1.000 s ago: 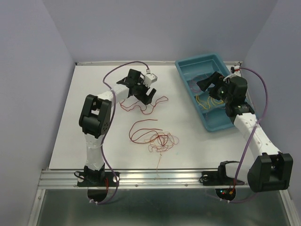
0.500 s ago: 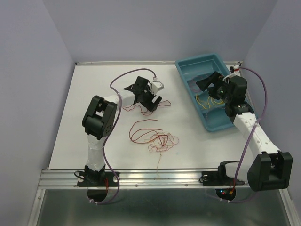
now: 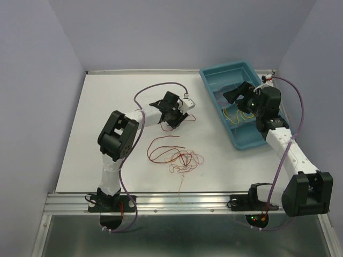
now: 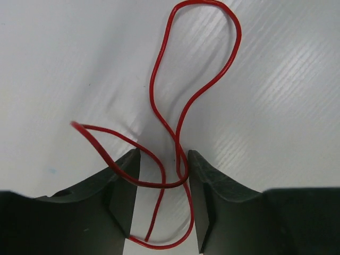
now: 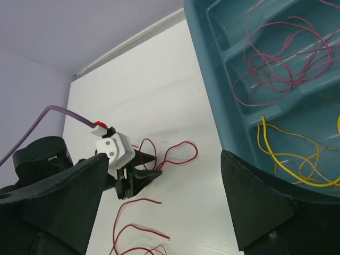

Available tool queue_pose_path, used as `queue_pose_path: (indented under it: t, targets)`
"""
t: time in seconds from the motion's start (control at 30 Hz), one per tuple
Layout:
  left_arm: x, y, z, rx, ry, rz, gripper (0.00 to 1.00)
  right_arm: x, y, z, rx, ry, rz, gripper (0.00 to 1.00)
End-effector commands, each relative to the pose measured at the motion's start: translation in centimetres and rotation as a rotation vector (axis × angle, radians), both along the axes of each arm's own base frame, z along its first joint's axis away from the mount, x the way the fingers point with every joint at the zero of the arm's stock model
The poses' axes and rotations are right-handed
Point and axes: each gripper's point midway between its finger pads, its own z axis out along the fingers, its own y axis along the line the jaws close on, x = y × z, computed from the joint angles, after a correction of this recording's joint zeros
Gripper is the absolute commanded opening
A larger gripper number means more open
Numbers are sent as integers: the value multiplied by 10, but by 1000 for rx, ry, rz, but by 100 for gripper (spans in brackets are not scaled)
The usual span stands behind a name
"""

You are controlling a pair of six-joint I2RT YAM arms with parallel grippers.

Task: Untangle the cables
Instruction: Pick up the cable at the center of the board, then place the cable in the bin.

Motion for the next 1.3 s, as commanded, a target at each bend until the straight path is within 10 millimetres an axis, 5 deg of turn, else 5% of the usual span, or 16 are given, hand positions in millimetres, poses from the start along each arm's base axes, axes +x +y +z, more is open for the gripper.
queue_pose_path:
  t: [0.0, 0.07, 0.17, 0.27, 0.5, 0.6, 0.7, 0.83, 0.87, 0.9, 1.03, 1.07, 1.17, 1.2, 1.27]
  targets:
    - [1, 1, -4, 40, 10, -23, 40, 2, 2, 4, 10, -36, 13, 91]
    - [0, 0, -2, 35, 10, -29, 29, 2, 3, 4, 13, -35, 17, 91]
    - [1, -2, 6, 23, 4, -39, 0, 2, 4, 4, 13, -35, 23, 91]
    - [0, -6, 38, -21, -12, -64, 0, 2, 6, 2, 13, -38, 41, 91]
    - [-1, -14, 193, -146, -174, -132, 0, 1, 15, 1, 19, -61, 93, 90]
    - [-8, -9, 235, -158, -220, -146, 0, -1, 21, 2, 19, -80, 126, 90]
    - [-7, -11, 301, -222, -331, -149, 0, -3, 17, 6, 5, -103, 100, 90]
    - [-12, -23, 334, -254, -339, -180, 0, -10, -13, 25, -34, -173, -78, 90]
    - [-16, -28, 365, -294, -394, -199, 0, -9, -30, 27, -50, -180, -171, 90]
    - [-14, -32, 367, -289, -402, -197, 0, -17, -37, 35, -49, -207, -214, 90]
    - [-19, -42, 431, -353, -592, -172, 0, -26, -72, 44, -71, -220, -411, 91]
    - [-28, -46, 453, -406, -645, -180, 0, -28, -83, 40, -84, -197, -475, 92]
    - [-43, -56, 469, -491, -668, -220, 0, -32, -99, 36, -90, -160, -564, 94]
    - [-62, -58, 497, -577, -720, -280, 0, -34, -108, 34, -90, -152, -618, 94]
    - [-74, -64, 497, -633, -710, -334, 0, -37, -116, 33, -88, -148, -669, 94]
